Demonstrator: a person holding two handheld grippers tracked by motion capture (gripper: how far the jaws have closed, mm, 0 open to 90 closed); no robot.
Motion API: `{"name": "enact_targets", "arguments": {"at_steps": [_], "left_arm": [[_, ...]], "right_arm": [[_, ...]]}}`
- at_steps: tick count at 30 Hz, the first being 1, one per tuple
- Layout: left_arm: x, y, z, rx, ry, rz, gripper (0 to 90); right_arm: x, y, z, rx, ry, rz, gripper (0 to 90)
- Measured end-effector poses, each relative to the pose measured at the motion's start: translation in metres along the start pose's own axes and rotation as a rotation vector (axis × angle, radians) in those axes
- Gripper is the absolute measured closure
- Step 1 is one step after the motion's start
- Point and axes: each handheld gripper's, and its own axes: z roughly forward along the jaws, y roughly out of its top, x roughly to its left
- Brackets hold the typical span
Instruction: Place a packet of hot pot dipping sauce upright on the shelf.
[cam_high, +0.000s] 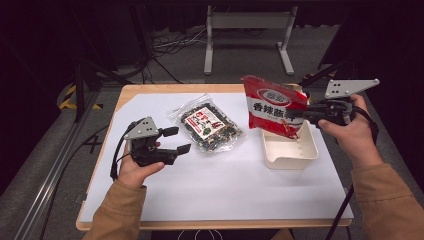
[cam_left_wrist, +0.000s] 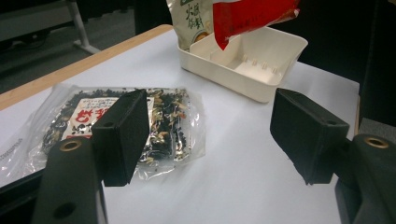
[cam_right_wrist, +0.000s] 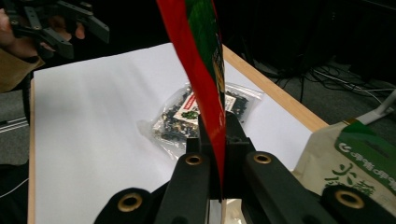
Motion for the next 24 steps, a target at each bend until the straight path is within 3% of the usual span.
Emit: {"name": "enact_targets", "arguments": {"at_steps": [8, 9, 16, 24], "left_arm": [[0.002, -0.004, -0.003, 0.015, 0.035, -0.008, 29.2], [0.002, -0.004, -0.003, 0.024, 0.047, -0.003, 29.1], [0.002, -0.005, -0.004, 0.023, 0.052, -0.008, 29.0], [0.003, -0.006, -0.004, 0.027, 0.051, -0.011, 29.1]], "right_arm": [[-0.017, -0.003, -0.002, -0.012, -0.024, 0.01, 89.2], [-0.023, -0.004, -0.001, -0.015, -0.042, -0.007, 89.2], [-0.033, -0.006, 0.004, -0.005, -0.081, -0.033, 89.3], [-0.049, -0.017, 0.013, 0.028, -0.098, -0.017, 89.2]]}}
